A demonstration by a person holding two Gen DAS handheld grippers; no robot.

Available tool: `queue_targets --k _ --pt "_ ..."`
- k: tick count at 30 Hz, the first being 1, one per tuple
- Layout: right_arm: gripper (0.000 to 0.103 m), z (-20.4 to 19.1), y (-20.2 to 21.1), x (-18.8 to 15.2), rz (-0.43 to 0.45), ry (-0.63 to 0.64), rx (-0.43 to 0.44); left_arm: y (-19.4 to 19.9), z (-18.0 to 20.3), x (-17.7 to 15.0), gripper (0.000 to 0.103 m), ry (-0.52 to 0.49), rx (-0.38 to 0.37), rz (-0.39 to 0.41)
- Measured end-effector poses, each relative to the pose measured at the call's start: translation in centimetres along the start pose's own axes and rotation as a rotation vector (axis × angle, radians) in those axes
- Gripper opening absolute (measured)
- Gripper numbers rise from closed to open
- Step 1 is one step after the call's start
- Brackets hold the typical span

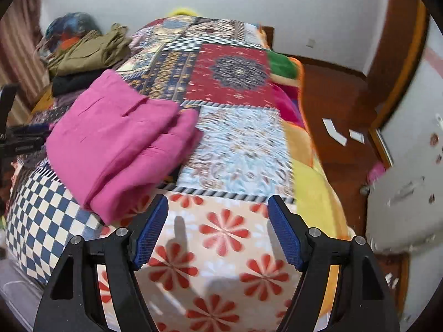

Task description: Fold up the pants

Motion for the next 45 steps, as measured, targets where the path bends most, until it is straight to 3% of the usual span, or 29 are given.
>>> queue_targets --k 6,10,13,16,18,26,31,36,39,45 --pt "0.072 -5.2 1.9 2.6 0.087 -0.007 0.179 0.6 0.9 -0.4 0.058 -0.018 0.011 0.009" --pt "0.072 -9.6 0.5 2.8 0.086 0.092 0.206 1.7 0.3 -0.8 0.058 -0.001 -0.004 0.005" --pt "0.072 -11.3 -1.4 2.0 0.053 0.184 0.174 3.3 -0.5 -0.6 0.058 0.011 -0.015 0.031" --pt "0.071 -10.5 -3.2 0.9 -0.005 0.171 0.179 4.4 -1.1 0.2 0.067 0.010 -0.019 0.062" --pt "0.071 -9.6 -3.7 1.1 -0.016 0.120 0.210 4.5 -1.5 0.8 0.083 0.005 -0.018 0.085" --pt "0.071 -6.8 -4.2 1.5 -0.025 0.138 0.123 1.2 -0.9 1.8 0.086 0.088 -0.138 0.005" --pt "0.071 -5.3 -2.3 3.1 -0.011 0.084 0.185 2.5 0.7 3.1 0.086 0.055 -0.174 0.042" --pt "0.073 -4.3 -0.6 6.0 0.038 0.026 0.222 3.1 2.4 5.5 0.102 -0.019 -0.189 0.059" --pt "0.077 -4.2 -1.6 6.8 0.038 0.015 0.200 1.5 3.0 6.4 0.102 -0.050 -0.190 0.019" --pt "0.077 -3.9 -6.1 6.0 -0.059 -0.021 0.185 -2.2 2.7 6.3 0.102 -0.019 -0.240 -0.085"
Point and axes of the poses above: each gripper's, at about its wrist camera, not at the fingertips, and y roughly against the way its jaws point, z to its right, x to its top, the point moved 8 cm from there along -y, roughly the way its jaws point, and after that the axes turned 1 degree about -y, right-handed, at the moved point
